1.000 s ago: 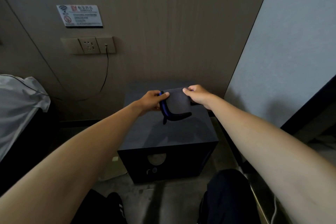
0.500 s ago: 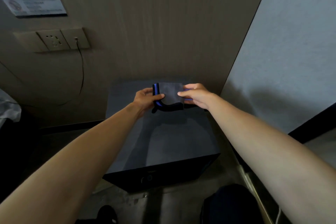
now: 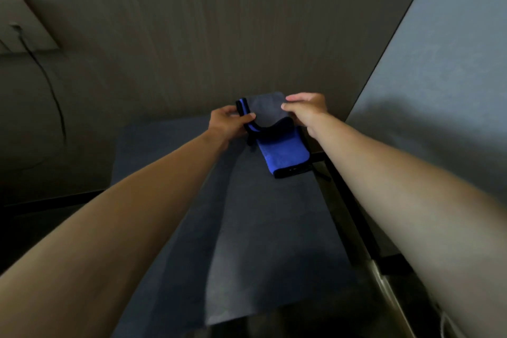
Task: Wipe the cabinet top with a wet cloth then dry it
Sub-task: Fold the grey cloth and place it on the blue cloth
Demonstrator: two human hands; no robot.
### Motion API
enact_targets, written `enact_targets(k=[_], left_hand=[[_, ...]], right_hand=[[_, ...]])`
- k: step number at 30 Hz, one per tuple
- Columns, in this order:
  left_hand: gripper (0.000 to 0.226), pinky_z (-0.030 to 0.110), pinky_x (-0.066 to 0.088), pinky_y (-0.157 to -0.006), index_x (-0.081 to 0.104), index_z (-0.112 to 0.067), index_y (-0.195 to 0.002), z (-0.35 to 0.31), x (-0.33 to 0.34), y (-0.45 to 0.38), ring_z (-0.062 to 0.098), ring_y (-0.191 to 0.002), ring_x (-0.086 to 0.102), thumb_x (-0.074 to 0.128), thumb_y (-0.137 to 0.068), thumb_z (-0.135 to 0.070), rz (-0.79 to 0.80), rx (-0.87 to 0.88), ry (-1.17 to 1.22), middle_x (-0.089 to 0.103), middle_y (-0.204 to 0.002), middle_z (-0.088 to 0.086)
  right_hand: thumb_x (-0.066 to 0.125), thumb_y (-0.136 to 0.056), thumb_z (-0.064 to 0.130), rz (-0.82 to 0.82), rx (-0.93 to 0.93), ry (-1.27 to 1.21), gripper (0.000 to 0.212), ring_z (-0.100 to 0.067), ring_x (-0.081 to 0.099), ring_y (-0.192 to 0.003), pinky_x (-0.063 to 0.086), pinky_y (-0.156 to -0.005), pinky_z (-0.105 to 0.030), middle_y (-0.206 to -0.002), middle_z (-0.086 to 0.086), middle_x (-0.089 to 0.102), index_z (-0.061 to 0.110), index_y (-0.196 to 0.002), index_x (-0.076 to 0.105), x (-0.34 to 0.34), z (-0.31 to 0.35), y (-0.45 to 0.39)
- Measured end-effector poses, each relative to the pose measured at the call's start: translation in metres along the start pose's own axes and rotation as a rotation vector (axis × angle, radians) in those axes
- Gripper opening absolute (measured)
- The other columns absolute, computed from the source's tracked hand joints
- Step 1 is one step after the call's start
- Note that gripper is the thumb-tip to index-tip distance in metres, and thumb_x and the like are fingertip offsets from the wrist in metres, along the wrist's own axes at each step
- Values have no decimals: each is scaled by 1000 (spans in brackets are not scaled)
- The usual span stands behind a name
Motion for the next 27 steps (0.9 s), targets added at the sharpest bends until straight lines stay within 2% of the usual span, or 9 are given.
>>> enact_targets(k=[3,6,10,13,18,21,23,25,27], left_hand=[[42,27,60,-61,61,-4,-112,4,5,-22,17,-71,66,82,-75,-4,3,9,-10,68,-83,5],[60,32,60,-73,58,-5,-124,11,6,-39,18,-85,69,85,-70,-3,-17,25,-70,71,-94,7],[74,36,58,-85,58,-12,-130,11,9,-52,16,-90,71,89,-63,-6,-33,95,-199,74,-102,6],[72,33,57,-87,58,-13,-129,2,13,-47,14,-93,69,89,-64,-10,-82,164,-393,71,-107,5],[75,20,46,-87,54,-16,-130,-32,23,-29,17,-105,56,89,-64,-22,-173,490,-857,50,-125,7],[60,27,49,-88,58,-18,-125,-45,42,-13,21,-105,56,82,-72,-27,-72,659,-975,52,-119,6],[50,37,50,-92,61,-21,-121,-41,59,-4,23,-108,56,71,-78,-44,53,695,-1070,57,-118,4],[60,41,48,-95,60,-26,-123,-26,72,5,24,-115,54,54,-79,-66,188,649,-1199,58,-123,1],[76,43,39,-106,50,-25,-138,-8,75,15,24,-131,43,51,-79,-73,285,605,-1302,48,-142,1]], right_hand=[[77,-74,4,-15,-9,11,28,-18,71,-89,60,-76,-29,-98,-6,75,18,-98,76,4,-1,-24],[74,-75,-3,-21,-33,37,34,-18,70,-92,58,-78,-26,-99,-7,73,14,-104,74,2,-4,-38],[73,-78,-5,-26,-99,174,33,-13,67,-87,50,-70,-18,-90,-1,69,12,-106,72,1,-7,-46],[77,-77,0,-12,-116,290,30,-14,67,-91,52,-78,-22,-96,-3,70,14,-103,71,4,-16,-51],[78,-81,12,39,-156,407,31,-16,64,-102,52,-86,-25,-109,-4,69,15,-110,69,9,-17,-49],[74,-84,18,34,-270,580,25,-19,64,-105,51,-85,-26,-111,-4,69,17,-109,68,9,-3,-41],[71,-86,24,15,-450,790,24,-22,62,-107,52,-88,-34,-115,-4,64,20,-109,68,13,10,-29],[62,-91,27,48,-621,943,23,-24,58,-113,50,-91,-38,-121,-3,59,21,-113,67,24,18,-11],[52,-95,22,134,-684,1042,29,-24,53,-121,47,-97,-39,-132,0,54,22,-122,64,34,16,3]])
Point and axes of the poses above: each hand's wrist, its own y-axis away from the middle knuckle, its own x-axis out of the palm, z = x × y, the point moved 9 cm from there along -y, towards the middle knuckle
